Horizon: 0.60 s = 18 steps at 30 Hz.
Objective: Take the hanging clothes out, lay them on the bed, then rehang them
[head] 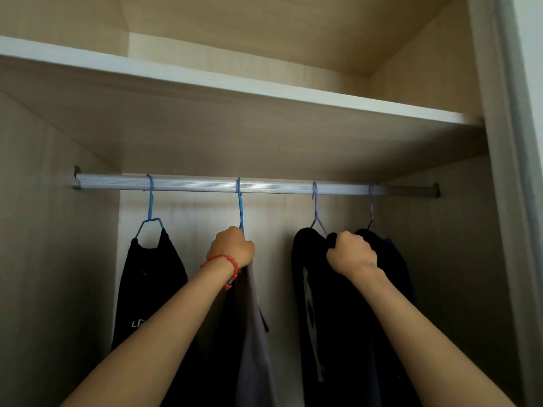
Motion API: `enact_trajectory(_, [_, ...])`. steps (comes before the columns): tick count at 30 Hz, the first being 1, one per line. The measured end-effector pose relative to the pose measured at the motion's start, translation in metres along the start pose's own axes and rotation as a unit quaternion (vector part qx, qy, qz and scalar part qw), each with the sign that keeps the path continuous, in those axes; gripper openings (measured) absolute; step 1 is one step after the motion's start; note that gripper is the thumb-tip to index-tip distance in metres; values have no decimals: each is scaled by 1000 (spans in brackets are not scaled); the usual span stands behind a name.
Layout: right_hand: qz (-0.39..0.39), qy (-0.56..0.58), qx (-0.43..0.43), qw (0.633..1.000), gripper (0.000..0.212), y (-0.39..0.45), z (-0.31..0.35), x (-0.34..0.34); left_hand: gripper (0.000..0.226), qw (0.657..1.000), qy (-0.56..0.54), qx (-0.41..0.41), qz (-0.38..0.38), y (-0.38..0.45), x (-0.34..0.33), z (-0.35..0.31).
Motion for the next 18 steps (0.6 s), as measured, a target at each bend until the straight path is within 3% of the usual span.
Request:
enact_trajectory(3, [-15,15,19,1000,11,-1,3,-2,26,1000,-18,4,-22,-3,-2,0])
enact_trajectory(7, [-18,31,31,999,23,-3,7,-10,26,999,-28,12,-41,-7,-4,-1])
enact_trajectory(12, [-17,37,38,998,16,2,0,-13,25,998,-38,16,-47,-4,-7,1])
enact_trajectory(15, [-21,46,26,998,37,10,-12,-8,23,998,-43,14,-45,-3,-10,1])
enact_trajectory(18, [-101,-37,-20,994,46,26,-34,3,18,998,-41,7,-47,-2,-13,1])
Point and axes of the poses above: each hand's wrist, its own y-axis towards the middle knuckle, its own x-axis out of the back of the hand, z = x × y, the point moved 1 cm from there along y, towards the middle knuckle, and after that the axes turned 10 degrees about -y, right-handed, at the moved point
